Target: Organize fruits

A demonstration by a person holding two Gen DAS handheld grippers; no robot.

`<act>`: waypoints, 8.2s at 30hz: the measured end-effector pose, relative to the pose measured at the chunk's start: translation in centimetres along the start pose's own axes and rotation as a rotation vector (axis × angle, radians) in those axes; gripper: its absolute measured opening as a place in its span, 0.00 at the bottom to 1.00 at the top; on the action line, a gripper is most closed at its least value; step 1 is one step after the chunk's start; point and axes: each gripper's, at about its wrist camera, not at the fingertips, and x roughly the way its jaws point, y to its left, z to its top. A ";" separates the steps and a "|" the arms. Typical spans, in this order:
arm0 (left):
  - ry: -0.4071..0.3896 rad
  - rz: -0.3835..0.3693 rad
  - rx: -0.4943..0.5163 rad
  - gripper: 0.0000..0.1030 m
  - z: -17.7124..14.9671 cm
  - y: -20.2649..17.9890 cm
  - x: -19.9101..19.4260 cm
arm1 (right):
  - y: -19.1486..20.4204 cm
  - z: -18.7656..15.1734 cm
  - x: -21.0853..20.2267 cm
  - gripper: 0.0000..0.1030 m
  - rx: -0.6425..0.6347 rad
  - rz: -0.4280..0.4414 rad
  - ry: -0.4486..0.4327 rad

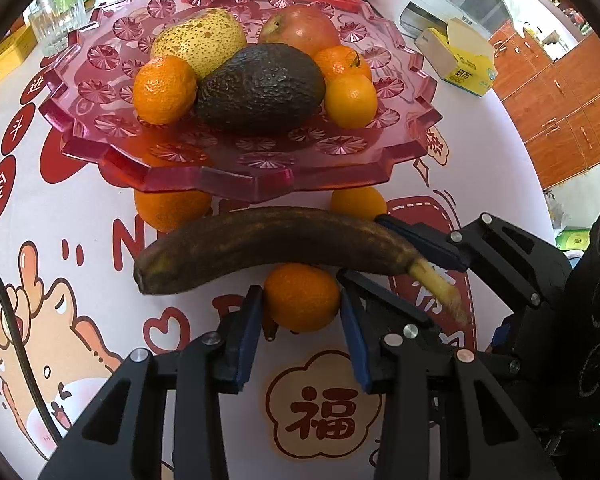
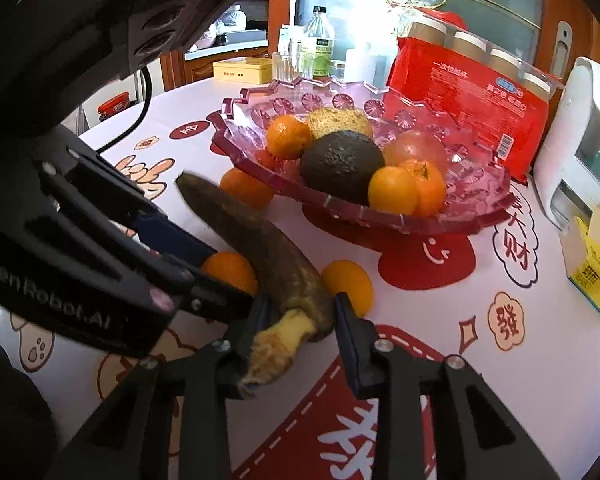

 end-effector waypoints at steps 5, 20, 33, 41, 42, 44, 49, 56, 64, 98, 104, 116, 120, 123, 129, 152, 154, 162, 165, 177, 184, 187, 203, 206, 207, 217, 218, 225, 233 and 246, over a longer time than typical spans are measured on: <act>0.002 -0.011 -0.012 0.35 -0.1 0.0 0.0 | 0.1 0.2 -0.1 0.31 -0.005 0.001 0.000; -0.043 -0.006 -0.115 0.35 -2.9 2.4 -2.9 | -0.1 0.8 -2.0 0.28 0.121 0.056 -0.044; -0.110 0.013 -0.166 0.35 -4.0 5.1 -6.2 | 0.2 2.0 -4.0 0.26 0.163 0.060 -0.072; -0.165 0.028 -0.181 0.35 -3.8 5.8 -8.0 | 1.0 3.3 -4.9 0.26 0.128 0.046 -0.079; -0.174 0.030 -0.182 0.35 -3.6 5.9 -8.3 | 1.1 3.4 -5.0 0.26 0.123 0.044 -0.080; -0.188 0.030 -0.185 0.35 -3.4 5.9 -8.6 | 1.4 3.7 -5.2 0.26 0.113 0.041 -0.079; -0.229 0.037 -0.181 0.35 -3.1 6.2 -10.1 | 1.9 4.2 -5.7 0.25 0.095 0.034 -0.083; -0.272 0.034 -0.177 0.35 -3.0 6.4 -11.6 | 2.5 4.9 -6.5 0.24 0.065 0.028 -0.084; -0.312 0.036 -0.168 0.35 -2.7 6.7 -13.0 | 2.9 5.8 -7.5 0.24 0.053 0.031 -0.091; -0.363 0.092 -0.097 0.36 7.4 6.7 -11.0 | -9.2 9.7 -4.1 0.17 0.338 -0.002 -0.115; -0.356 0.108 -0.107 0.51 7.8 6.4 -10.3 | -9.8 8.9 -4.1 0.18 0.383 -0.001 -0.107; -0.325 0.108 -0.170 0.77 4.7 6.6 -12.3 | -8.6 7.5 -5.7 0.35 0.401 -0.040 -0.079; -0.300 0.107 -0.215 0.77 2.3 7.0 -12.4 | -8.3 6.7 -6.4 0.36 0.424 -0.056 -0.076; -0.286 0.115 -0.233 0.78 0.8 7.4 -12.2 | -8.0 5.9 -6.8 0.36 0.448 -0.060 -0.073; -0.255 0.139 -0.217 0.77 -1.2 7.8 -11.6 | -6.9 3.9 -7.2 0.36 0.473 -0.071 -0.044; -0.300 0.073 0.032 0.77 -1.8 6.3 -4.8 | -3.2 -0.2 -3.0 0.36 0.407 -0.097 0.014; -0.304 0.071 0.038 0.77 -1.5 6.3 -4.3 | -3.0 -0.3 -2.5 0.36 0.399 -0.101 0.015; -0.341 0.103 0.070 0.77 -0.4 5.8 -2.9 | -2.4 -0.2 -0.7 0.36 0.380 -0.110 0.025; -0.346 0.111 0.079 0.77 -0.1 5.7 -2.3 | -2.3 0.1 0.1 0.36 0.366 -0.119 0.035; -0.392 0.140 0.110 0.67 0.3 5.4 -1.0 | -2.4 0.3 1.9 0.36 0.350 -0.103 0.061; -0.435 0.131 0.110 0.49 0.6 5.4 -1.1 | -2.4 0.4 2.3 0.34 0.350 -0.100 0.063; -0.440 0.147 0.107 0.42 0.7 5.4 -1.1 | -2.4 0.5 2.4 0.34 0.345 -0.100 0.063; -0.405 0.180 0.120 0.40 -0.4 5.0 -1.5 | -2.0 0.3 2.0 0.32 0.363 -0.076 0.081; -0.389 0.184 0.102 0.40 -1.3 5.0 -1.9 | -1.8 0.3 1.5 0.32 0.364 -0.067 0.077; -0.384 0.186 0.095 0.40 -1.5 5.1 -2.0 | -1.7 0.4 1.2 0.32 0.361 -0.064 0.073; -0.359 0.240 0.015 0.40 -4.4 6.8 -4.5 | -0.1 1.7 -0.7 0.32 0.322 -0.011 0.031; -0.364 0.244 0.007 0.40 -4.7 7.0 -5.0 | 0.2 2.0 -1.0 0.32 0.307 -0.001 0.021; -0.417 0.279 0.009 0.40 -4.4 7.2 -8.3 | 1.5 4.1 -2.9 0.32 0.259 0.055 -0.057; -0.511 0.251 0.054 0.40 -1.7 5.4 -11.2 | 1.3 6.4 -3.8 0.32 0.264 0.027 -0.139; -0.435 0.241 0.056 0.57 0.9 3.9 -9.1 | -0.4 6.4 -2.8 0.35 0.336 -0.036 -0.100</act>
